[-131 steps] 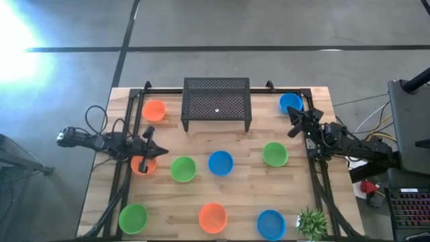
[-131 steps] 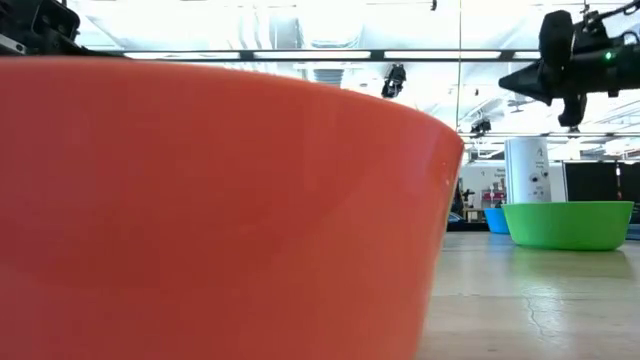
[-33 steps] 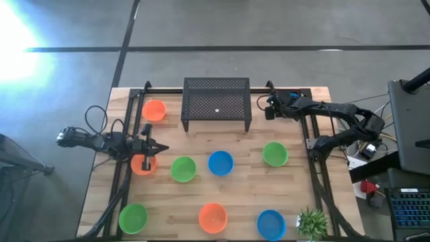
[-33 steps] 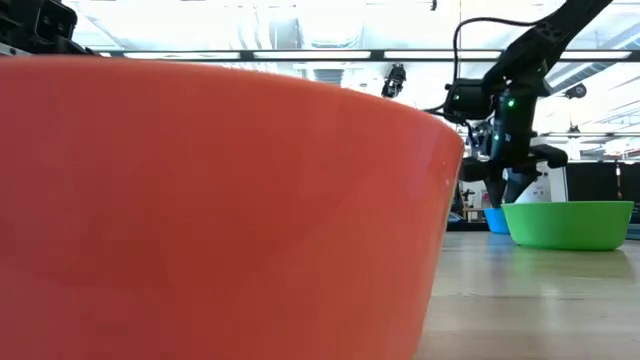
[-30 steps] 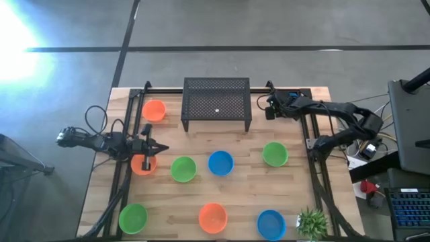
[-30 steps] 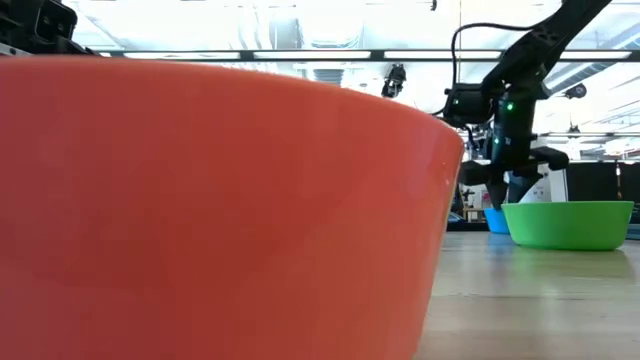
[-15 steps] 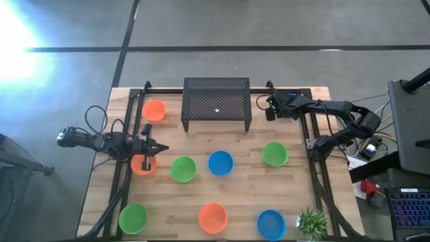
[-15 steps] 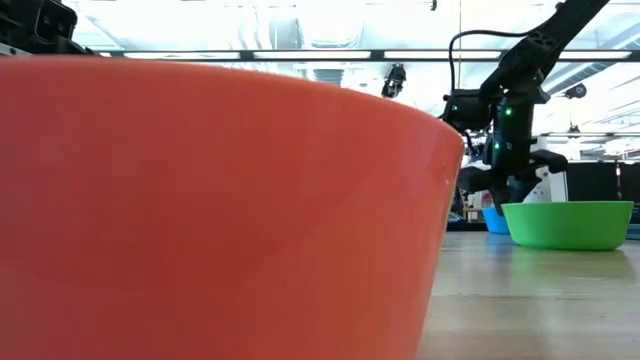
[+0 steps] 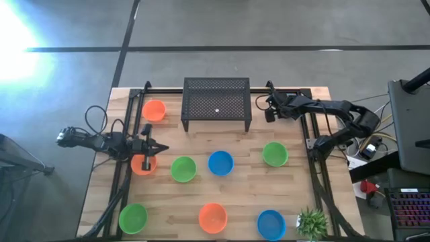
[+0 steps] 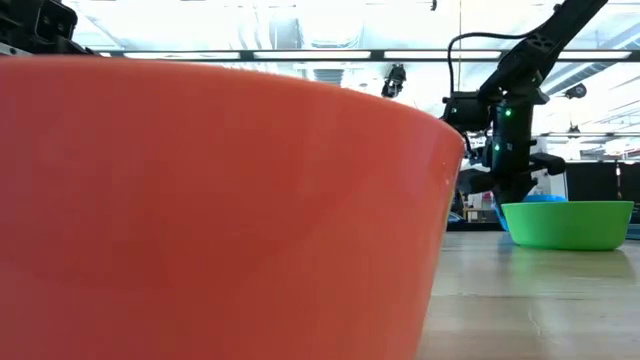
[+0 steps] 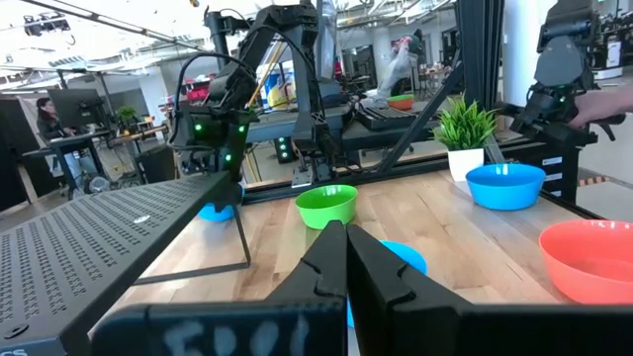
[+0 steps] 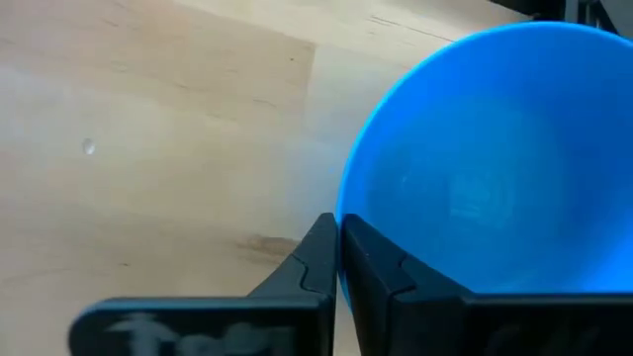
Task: Pick & Place Mini bowls
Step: Put the top blue bowl on the shelf
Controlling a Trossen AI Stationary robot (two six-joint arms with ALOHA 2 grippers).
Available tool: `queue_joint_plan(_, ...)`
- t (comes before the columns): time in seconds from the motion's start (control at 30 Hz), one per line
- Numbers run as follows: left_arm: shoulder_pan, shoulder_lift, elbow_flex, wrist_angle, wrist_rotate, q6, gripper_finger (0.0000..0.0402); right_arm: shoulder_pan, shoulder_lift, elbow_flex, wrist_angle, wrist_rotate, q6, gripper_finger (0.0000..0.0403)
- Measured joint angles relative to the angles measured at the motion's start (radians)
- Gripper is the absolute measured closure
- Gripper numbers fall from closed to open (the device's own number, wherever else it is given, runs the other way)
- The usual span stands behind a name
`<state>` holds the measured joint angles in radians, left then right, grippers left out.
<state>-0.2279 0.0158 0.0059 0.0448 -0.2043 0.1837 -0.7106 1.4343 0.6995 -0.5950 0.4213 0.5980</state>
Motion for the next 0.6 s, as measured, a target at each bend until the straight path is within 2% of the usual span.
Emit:
queue_joint_plan(0.33,0.000,0.000,0.000,0.000,0.000,0.000,0.0402,0.124,-0.084,0.090,-0.121,-0.018,0.009,0.0395)
queue_joint_plan(0.6,0.000,0.000,0.000,0.000,0.000,0.000,0.0402,0.247,-0.106,0.254,-0.266,-0.004,0.012,0.0395)
